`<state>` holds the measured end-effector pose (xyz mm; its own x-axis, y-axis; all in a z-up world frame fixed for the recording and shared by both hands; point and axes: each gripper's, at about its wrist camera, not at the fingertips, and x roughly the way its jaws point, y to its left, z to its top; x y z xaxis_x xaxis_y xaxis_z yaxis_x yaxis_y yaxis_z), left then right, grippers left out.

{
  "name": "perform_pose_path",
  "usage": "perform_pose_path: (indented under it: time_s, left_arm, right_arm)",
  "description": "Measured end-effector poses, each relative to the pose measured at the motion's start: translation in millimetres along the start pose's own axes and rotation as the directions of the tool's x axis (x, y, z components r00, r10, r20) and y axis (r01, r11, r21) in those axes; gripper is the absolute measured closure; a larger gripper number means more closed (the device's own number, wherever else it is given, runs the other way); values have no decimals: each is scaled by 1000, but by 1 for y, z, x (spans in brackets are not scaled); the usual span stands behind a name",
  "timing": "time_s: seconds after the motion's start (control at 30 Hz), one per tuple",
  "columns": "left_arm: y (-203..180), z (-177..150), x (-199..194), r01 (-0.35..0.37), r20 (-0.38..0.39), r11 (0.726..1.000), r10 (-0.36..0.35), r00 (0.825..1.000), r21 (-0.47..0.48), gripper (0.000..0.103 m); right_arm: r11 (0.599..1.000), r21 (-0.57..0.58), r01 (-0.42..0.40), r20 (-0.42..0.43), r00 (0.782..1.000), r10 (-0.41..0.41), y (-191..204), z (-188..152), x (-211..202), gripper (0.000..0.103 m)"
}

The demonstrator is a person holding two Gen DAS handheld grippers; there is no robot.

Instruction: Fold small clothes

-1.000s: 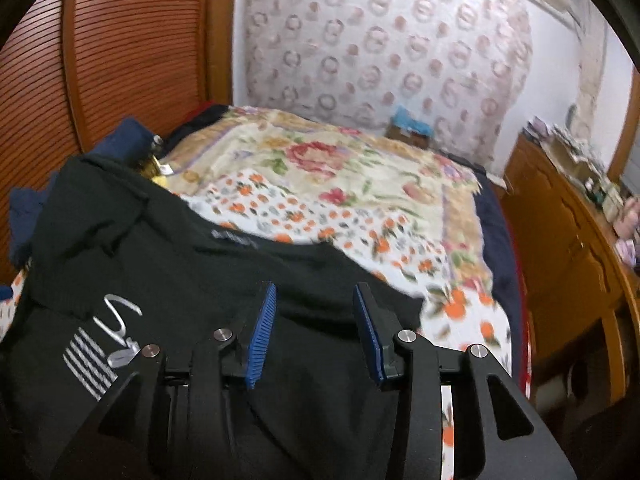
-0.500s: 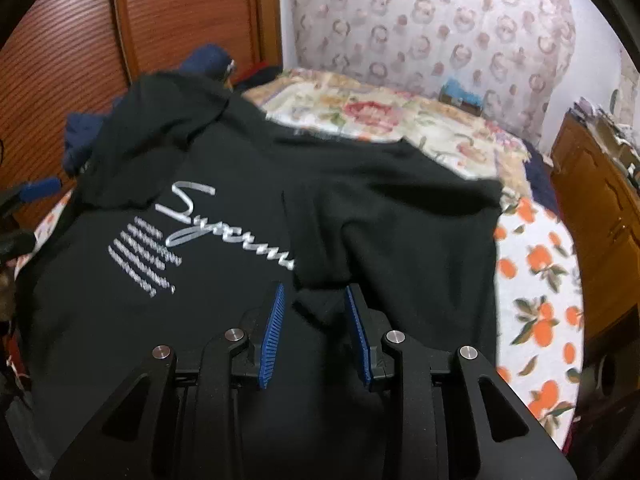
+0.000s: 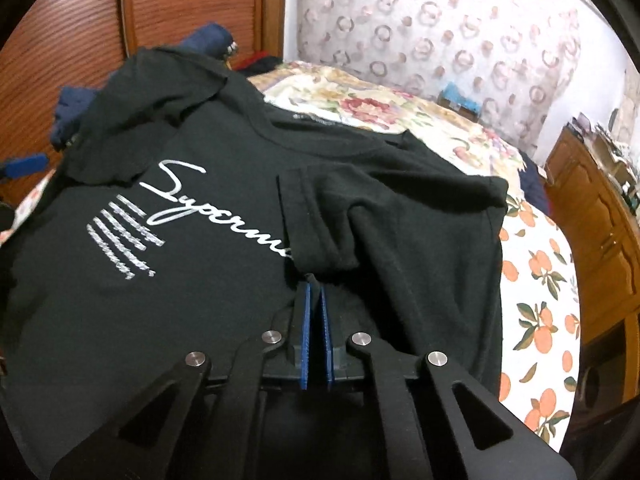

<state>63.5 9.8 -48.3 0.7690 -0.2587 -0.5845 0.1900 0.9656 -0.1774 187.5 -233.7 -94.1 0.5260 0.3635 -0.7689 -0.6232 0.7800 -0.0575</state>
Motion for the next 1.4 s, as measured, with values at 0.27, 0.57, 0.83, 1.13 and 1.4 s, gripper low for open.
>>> perform_pose_path:
  time_s: [0.27,0.57,0.83,1.13,1.4]
  left_arm:
    - [0,0,-1,-2,4,1000,2,1000,-1,0]
    - [0,5,-3,-17,9,1000,17,1000,8,0]
    - [2,11,-6,-39,18,999,38,999,16,0]
    - [20,35,-8,-81,33,996,79,996,40,0]
    - [61,75,10,-152,10,988,151,988,42,0]
  right_arm:
    - [997,-37,-72,23,997,73,18,-14,-33,101]
    - [999,-5,-48,10,999,48,14,-24,-40,91]
    - [999,29,-17,40,999,15,3,-19,-43,62]
    - [997,75,26,47,998,-29,-21,-13,-35,58]
    - [986,138,91,44,994,-98,-74,7,-18,49]
